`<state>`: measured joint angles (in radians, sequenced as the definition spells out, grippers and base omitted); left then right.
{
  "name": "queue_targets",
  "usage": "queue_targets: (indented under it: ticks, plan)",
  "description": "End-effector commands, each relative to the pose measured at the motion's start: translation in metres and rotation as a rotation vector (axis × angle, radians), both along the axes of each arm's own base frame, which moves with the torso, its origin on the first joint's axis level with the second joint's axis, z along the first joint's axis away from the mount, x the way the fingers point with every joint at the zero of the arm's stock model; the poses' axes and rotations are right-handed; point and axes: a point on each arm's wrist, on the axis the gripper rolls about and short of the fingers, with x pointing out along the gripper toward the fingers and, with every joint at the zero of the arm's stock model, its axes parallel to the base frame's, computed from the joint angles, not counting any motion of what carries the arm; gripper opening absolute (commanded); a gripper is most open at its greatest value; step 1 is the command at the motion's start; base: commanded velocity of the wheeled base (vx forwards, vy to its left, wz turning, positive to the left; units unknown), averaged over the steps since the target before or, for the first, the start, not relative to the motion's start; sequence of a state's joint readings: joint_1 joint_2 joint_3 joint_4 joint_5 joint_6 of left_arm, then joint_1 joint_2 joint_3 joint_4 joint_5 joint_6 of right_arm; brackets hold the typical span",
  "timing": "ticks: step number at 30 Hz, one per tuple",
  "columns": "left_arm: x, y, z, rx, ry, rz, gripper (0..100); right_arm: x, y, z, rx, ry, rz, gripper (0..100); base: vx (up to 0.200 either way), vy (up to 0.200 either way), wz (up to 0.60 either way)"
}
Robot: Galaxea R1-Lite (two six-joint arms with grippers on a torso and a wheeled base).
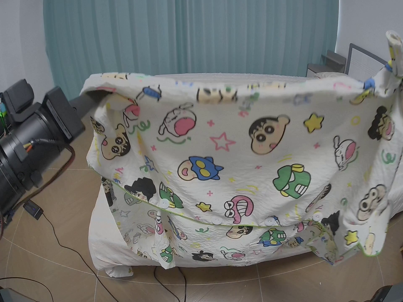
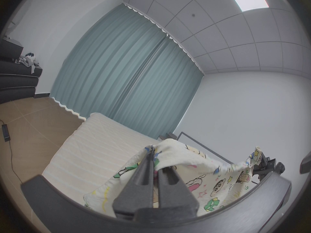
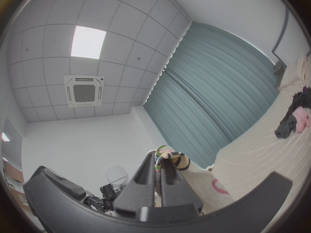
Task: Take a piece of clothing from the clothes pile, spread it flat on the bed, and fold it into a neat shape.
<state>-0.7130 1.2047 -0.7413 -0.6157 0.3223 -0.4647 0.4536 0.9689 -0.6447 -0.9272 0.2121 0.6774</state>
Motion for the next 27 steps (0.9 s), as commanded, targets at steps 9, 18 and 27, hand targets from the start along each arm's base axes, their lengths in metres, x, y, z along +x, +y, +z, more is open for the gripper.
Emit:
queue_targets:
  ticks: [9, 18, 27]
  plan:
    - [0.076, -0.013, -0.057, 0.145, 0.213, 0.049, 0, 0.112, 0.003, -0.038, -0.098, 0.242, -0.207, 0, 0.000, 0.000, 0.00]
    - [0.147, -0.020, -0.096, 0.122, 0.363, 0.059, 0, 0.201, -0.001, -0.095, -0.113, 0.334, -0.286, 0, 0.000, 0.000, 0.00]
    - [0.195, -0.031, -0.123, 0.135, 0.408, 0.087, 0, 0.248, -0.008, -0.119, -0.108, 0.360, -0.331, 0, 0.178, 0.178, 0.00]
